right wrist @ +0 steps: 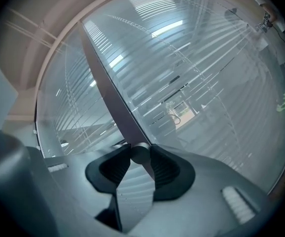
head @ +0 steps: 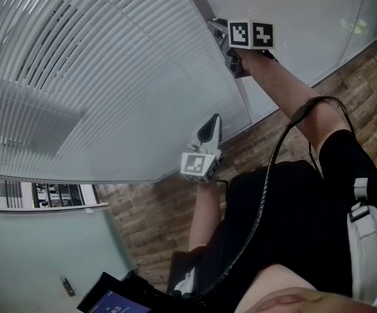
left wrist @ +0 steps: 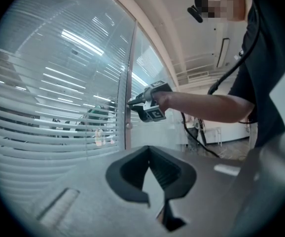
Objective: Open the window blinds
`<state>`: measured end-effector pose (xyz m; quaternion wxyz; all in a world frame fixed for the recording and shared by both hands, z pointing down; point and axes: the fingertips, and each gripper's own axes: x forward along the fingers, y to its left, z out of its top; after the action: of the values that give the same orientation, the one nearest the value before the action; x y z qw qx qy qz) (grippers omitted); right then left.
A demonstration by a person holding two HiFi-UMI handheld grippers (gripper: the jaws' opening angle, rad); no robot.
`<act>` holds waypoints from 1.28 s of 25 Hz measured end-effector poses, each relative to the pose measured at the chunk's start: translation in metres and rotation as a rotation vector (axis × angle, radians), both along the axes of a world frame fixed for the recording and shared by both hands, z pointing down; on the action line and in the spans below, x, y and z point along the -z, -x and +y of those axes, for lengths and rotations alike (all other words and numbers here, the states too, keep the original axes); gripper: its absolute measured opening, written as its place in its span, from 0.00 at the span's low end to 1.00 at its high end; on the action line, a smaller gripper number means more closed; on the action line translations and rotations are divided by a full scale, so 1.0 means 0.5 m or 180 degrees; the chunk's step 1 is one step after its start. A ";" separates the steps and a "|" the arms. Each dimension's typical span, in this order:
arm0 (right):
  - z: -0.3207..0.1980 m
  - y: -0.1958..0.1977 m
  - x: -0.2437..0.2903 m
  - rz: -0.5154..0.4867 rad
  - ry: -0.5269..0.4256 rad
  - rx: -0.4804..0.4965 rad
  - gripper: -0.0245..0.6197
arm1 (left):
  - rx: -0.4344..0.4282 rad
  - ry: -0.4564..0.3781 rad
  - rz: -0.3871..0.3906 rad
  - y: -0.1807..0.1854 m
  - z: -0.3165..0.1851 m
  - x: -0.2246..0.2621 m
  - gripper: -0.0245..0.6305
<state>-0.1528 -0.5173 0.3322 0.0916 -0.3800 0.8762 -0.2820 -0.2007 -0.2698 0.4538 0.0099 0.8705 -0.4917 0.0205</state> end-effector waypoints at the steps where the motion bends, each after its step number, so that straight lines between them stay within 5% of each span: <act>1: 0.000 0.000 0.001 0.0019 -0.0027 0.0011 0.23 | -0.0001 0.0003 -0.0003 -0.001 0.001 0.001 0.04; 11: 0.028 -0.017 -0.005 0.0246 -0.0398 0.0199 0.34 | -0.0127 0.0051 -0.0121 -0.024 0.006 -0.005 0.04; 20: 0.142 -0.107 -0.034 0.0758 -0.1299 0.0314 0.05 | -0.0208 0.0110 -0.0158 -0.048 0.003 -0.005 0.04; 32: 0.350 -0.170 -0.178 0.1155 -0.1886 0.0848 0.05 | -0.0338 0.0109 -0.0138 -0.074 0.011 -0.020 0.04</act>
<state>-0.0676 -0.3421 0.4213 0.0033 -0.2634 0.9636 0.0464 -0.1636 -0.2643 0.4638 0.0129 0.8944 -0.4445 0.0483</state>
